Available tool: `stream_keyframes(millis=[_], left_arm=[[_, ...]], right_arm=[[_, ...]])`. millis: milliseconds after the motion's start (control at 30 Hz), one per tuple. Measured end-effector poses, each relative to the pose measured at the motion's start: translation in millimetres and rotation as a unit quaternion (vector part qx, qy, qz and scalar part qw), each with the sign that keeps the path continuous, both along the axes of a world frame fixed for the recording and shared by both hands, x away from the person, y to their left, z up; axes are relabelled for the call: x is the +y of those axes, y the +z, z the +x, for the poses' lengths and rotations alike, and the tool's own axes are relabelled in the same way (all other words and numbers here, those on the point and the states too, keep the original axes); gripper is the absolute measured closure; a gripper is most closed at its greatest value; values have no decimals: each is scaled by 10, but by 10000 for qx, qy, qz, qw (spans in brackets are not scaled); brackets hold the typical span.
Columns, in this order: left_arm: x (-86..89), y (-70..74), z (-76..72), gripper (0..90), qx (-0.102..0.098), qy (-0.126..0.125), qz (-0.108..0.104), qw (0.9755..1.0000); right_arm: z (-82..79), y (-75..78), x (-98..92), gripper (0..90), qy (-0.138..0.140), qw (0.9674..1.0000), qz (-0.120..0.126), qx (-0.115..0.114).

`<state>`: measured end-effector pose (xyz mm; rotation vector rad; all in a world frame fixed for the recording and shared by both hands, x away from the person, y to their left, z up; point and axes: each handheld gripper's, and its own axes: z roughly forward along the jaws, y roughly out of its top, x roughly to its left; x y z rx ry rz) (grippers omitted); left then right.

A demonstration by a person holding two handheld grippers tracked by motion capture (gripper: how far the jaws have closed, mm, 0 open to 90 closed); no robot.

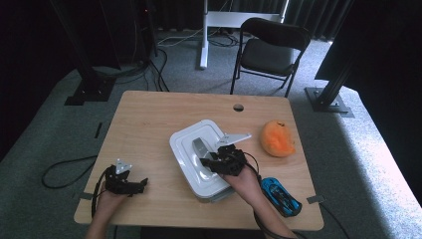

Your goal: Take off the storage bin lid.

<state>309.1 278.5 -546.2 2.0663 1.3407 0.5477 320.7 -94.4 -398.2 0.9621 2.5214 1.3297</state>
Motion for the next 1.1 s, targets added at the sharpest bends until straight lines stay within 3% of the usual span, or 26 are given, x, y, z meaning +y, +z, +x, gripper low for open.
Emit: stream_keyframes(millis=[433, 833, 1100], left_arm=[[-1, -1, 0, 11, -3, 10, -12, 10000], [2, 0, 2, 11, -10, -2, 5, 10000], [1, -2, 2, 11, -18, 3, 0, 10000]], right_arm=[[108, 199, -214, 681, -201, 9994, 255, -91], [361, 341, -440, 685, -561, 9977, 331, -158], [568, 436, -597, 687, -817, 9950, 432, -372]])
